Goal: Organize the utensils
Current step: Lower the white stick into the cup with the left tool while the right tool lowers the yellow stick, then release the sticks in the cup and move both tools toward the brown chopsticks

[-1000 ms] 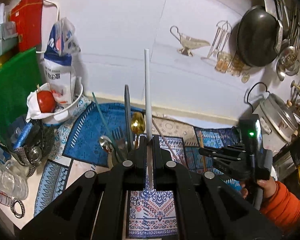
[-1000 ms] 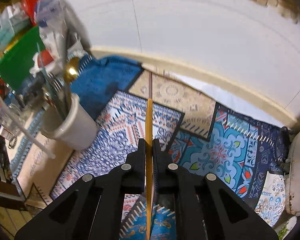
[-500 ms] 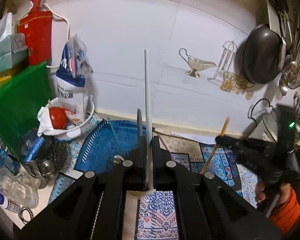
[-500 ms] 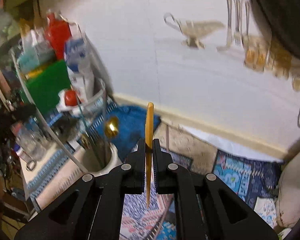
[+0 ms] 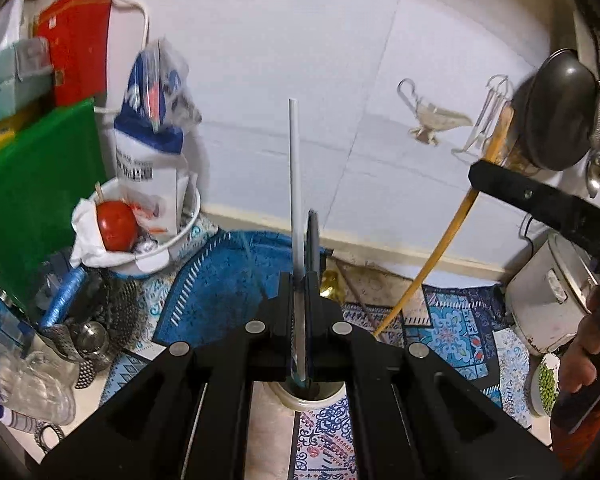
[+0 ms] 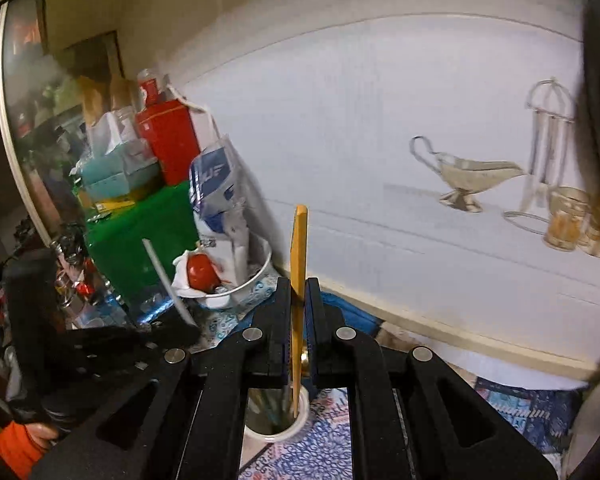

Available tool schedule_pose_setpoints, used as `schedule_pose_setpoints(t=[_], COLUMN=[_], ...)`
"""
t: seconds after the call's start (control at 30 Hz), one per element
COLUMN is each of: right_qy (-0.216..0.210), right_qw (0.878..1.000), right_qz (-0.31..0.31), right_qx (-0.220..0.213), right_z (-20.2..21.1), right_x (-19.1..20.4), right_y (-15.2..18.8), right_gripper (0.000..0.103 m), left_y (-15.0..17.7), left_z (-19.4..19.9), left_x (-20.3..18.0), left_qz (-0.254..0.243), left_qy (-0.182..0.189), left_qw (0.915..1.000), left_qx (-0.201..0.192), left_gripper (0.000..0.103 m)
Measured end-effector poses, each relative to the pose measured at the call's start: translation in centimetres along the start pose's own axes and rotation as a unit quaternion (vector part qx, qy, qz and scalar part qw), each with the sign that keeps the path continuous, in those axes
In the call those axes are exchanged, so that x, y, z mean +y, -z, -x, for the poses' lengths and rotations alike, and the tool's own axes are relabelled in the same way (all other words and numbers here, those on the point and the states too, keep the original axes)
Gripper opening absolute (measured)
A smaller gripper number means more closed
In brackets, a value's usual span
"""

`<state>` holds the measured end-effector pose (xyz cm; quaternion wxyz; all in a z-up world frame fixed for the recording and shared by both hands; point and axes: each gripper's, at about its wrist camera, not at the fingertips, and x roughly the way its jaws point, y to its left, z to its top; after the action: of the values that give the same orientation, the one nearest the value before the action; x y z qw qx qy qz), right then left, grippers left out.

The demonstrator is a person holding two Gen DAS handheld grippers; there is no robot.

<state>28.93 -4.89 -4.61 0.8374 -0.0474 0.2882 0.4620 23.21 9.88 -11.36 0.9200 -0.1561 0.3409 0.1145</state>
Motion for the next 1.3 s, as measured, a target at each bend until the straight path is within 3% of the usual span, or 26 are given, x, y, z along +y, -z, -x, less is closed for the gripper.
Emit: schedule_pose_setpoints(t=[0.5, 0.9, 0.97, 1.07, 1.17, 1.3], right_qy=[-0.005, 0.001, 0.002, 0.001, 0.001, 0.006], right_qw=[0.993, 0.989, 0.988, 0.989, 0.99, 0.991], right_qz=[0.044, 0.047, 0.046, 0.039, 0.04, 0.037], right_qx=[0.113, 0.142, 0.145, 0.14, 0.134, 0.127], right_z=[-7.2, -8.5, -8.5, -7.9, -7.0, -5.8], right_x=[1.9, 1.7, 1.7, 1.3, 1.2, 0.7], right_y=[4.5, 5.1, 5.1, 5.2, 5.3, 5.6], right_gripper=[0.006, 0.007, 0.011, 0.028, 0.029, 0.031], left_y=[2.2, 2.4, 2.5, 2.4, 2.4, 2.5], left_z=[-5.1, -5.9, -5.8, -5.4, -4.8, -3.7], left_x=[1.7, 2.0, 1.9, 1.7, 1.4, 0.9], left_qz=[0.012, 0.007, 0.005, 0.002, 0.0, -0.004], left_qy=[0.012, 0.006, 0.004, 0.0, -0.004, -0.014], left_qw=[0.998, 0.9972, 0.9972, 0.9974, 0.9976, 0.998], left_qx=[0.061, 0.074, 0.075, 0.072, 0.069, 0.061], left_gripper=[0.003, 0.003, 0.003, 0.003, 0.004, 0.013])
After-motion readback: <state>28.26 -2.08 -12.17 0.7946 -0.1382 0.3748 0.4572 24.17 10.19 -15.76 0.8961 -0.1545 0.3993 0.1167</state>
